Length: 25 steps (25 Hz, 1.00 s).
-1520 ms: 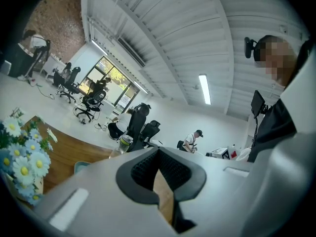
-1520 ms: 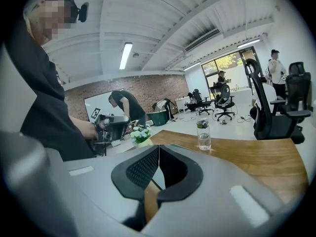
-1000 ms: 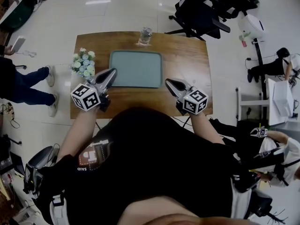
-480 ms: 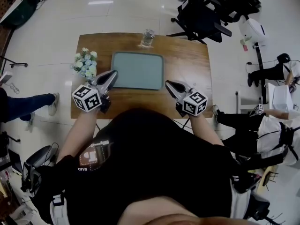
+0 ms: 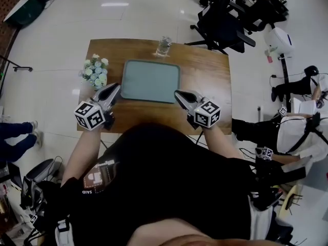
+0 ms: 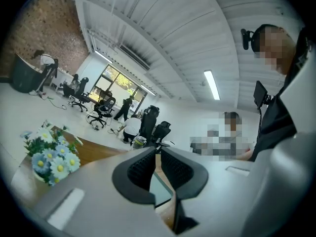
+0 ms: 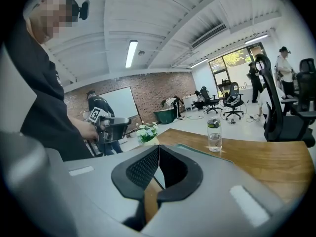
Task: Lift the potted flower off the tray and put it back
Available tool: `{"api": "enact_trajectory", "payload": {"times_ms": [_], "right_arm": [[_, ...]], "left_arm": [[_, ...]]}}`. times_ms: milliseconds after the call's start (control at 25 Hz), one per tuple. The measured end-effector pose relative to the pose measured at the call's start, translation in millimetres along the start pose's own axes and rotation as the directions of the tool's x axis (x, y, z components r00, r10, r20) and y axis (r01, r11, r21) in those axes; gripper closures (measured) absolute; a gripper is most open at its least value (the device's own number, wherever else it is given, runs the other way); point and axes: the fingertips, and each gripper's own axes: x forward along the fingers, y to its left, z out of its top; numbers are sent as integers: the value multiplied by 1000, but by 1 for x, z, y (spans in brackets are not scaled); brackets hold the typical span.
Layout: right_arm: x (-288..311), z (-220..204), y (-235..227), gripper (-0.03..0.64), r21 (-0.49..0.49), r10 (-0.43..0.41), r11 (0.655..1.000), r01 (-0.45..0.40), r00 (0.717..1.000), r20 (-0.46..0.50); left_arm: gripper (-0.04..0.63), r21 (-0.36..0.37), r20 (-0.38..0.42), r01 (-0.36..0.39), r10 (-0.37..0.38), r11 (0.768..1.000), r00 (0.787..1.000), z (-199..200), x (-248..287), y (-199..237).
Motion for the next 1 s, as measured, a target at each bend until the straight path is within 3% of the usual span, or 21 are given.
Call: {"api": "enact_trajectory", "payload": {"times_ms": [400, 760, 1000], "right_arm": [[-10, 2, 2, 588, -60, 112, 992, -112, 994, 4], [-42, -17, -25, 576, -89, 106, 990, -105, 994, 1], [-15, -12, 3, 561, -91, 126, 988, -127, 992, -17]], "left_arm": [[555, 8, 78, -135, 134, 991, 988, 6, -22, -18], [548, 64, 92, -213, 207, 975, 974, -6, -14, -38], [525, 73, 93, -250, 243, 965, 965, 0, -47, -20]]}}
